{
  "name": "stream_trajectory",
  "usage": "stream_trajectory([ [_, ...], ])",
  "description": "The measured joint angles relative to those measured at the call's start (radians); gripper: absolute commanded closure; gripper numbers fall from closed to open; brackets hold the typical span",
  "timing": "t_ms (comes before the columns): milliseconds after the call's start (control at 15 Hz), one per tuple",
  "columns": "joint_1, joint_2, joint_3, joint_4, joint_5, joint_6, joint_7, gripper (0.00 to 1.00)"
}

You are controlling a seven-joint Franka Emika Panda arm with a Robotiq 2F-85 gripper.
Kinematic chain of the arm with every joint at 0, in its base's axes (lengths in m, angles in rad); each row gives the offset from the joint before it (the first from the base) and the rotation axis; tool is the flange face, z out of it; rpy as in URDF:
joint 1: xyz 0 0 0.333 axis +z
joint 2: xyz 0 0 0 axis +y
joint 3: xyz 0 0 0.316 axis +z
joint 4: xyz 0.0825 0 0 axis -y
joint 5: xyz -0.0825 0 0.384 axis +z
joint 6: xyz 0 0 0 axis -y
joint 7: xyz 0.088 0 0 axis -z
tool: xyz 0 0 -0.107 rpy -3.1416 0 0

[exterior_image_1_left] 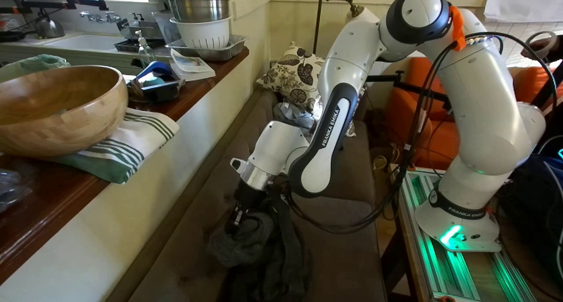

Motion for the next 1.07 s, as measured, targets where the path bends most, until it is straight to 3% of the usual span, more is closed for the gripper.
stream_trajectory([
  [467, 0.101, 0.252, 0.024, 0.02, 0.028, -0.139, -0.2, 0.98],
  [533, 0.113, 0.3, 0.022, 0.039, 0.031, -0.172, -0.236, 0.93],
  [600, 0.121, 0.352, 0.02, 0.065, 0.036, -0.21, -0.275, 0.66],
  [667, 0.126, 0.405, 0.019, 0.098, 0.044, -0.255, -0.316, 0.64],
  [867, 0.126, 0.529, 0.027, 0.214, 0.1, -0.414, -0.425, 0.45],
  [1067, 0.107, 0.539, 0.031, 0.249, 0.149, -0.433, -0.458, 0.25],
])
